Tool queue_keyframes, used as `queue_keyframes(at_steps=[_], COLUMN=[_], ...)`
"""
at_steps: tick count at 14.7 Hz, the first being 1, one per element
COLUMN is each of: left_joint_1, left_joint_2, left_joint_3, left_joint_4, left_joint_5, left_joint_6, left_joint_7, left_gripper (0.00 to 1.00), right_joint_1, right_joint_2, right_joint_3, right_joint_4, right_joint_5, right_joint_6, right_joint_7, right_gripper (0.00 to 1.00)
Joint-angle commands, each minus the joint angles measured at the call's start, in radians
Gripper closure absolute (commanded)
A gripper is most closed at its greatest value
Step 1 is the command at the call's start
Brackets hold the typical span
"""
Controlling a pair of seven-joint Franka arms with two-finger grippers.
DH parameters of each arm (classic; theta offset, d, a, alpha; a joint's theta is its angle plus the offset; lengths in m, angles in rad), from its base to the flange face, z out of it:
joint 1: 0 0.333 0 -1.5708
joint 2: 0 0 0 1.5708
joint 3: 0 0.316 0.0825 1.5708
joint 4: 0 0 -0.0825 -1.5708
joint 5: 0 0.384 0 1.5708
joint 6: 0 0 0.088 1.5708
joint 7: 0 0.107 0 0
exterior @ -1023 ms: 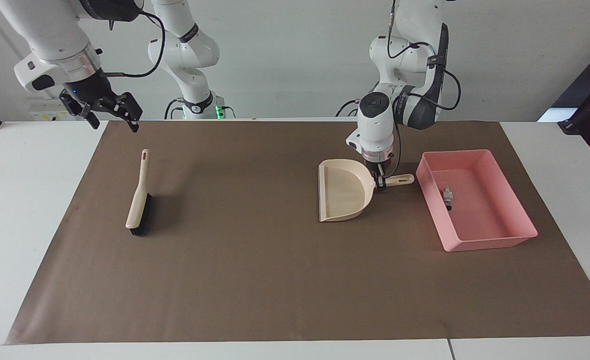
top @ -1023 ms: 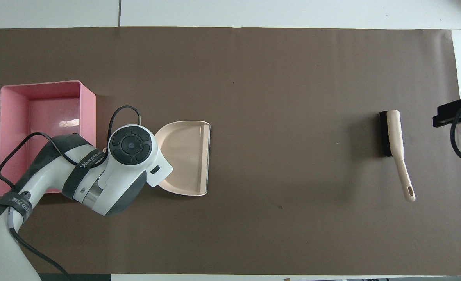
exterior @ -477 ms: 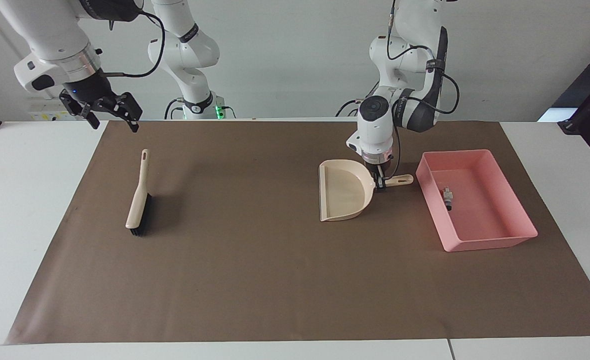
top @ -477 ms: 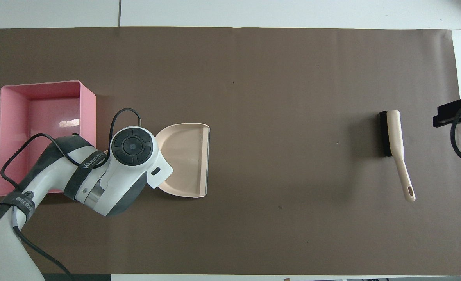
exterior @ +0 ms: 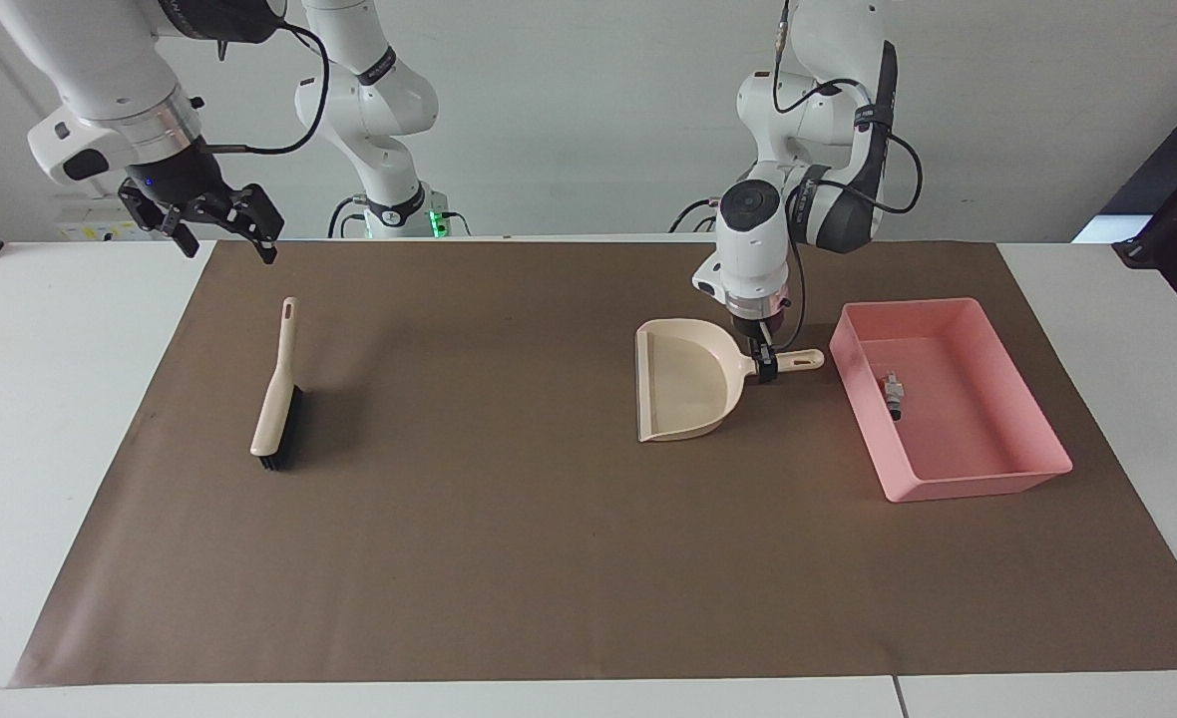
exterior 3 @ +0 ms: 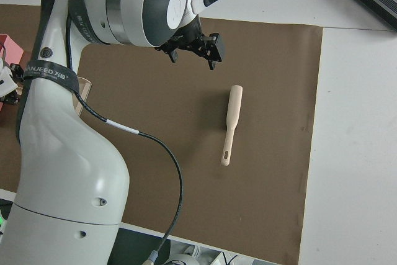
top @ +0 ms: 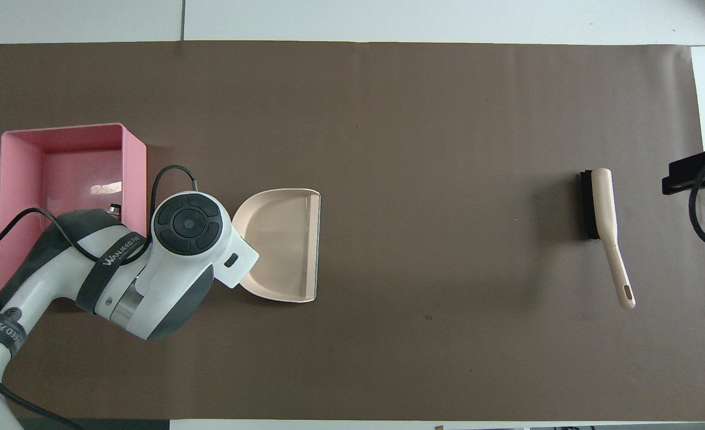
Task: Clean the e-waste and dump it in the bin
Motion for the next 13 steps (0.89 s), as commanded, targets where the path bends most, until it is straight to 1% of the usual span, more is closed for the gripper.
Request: queue_keyframes(at_steps=[1,4,5,6,8,10,11,13], left_joint_1=[0.025,0.078,0.127,0.178,0.245,0.32,0.36,0.423], left_joint_2=[-0.097,-0.115,-0.114,-0.115,-0.117,-0.122,-0.122,-0.114], left_joint_3=[0.008,0.01,0.01,0.011,0.013,0.016,0.016,0.016], left_joint_4=[-0.023,-0.023,-0.015,-0.015,-0.007,0.031,0.067,0.159], left_joint_5=[-0.015,-0.024,-0.067,-0.137,-0.19,-0.251,-0.3,-0.323], left_joint_6=[-0.086,-0.115,-0.118,-0.123,-0.135,-0.15,-0.181,-0.248], left_joint_7=[-0.211,-0.343,-0.413,-0.495,-0.59,-0.656,-0.673,-0.696], left_gripper=[0.02,0.02,0.02,0.02,0.02,0.02,0.02,0.02], right_joint_1=[0.005,0.006,0.002,-0.008,-0.021,-0.029,-0.037,-0.07], right_joint_2=[-0.005,-0.007,-0.007,-0.01,-0.012,-0.015,-0.016,-0.016], right_joint_3=[-0.005,-0.005,-0.005,0.0,0.012,0.014,0.018,0.059], right_joint_4=[0.002,-0.001,-0.005,-0.007,-0.011,-0.013,-0.018,-0.018], right_joint_5=[0.003,0.003,0.004,0.003,0.003,0.004,0.003,0.004], right_joint_6=[-0.015,-0.016,-0.013,-0.016,-0.018,-0.018,-0.018,-0.018], right_joint_7=[0.0,0.0,-0.001,-0.001,0.0,0.0,0.002,0.003], right_gripper=[0.0,0.0,0.0,0.0,0.0,0.0,0.0,0.0])
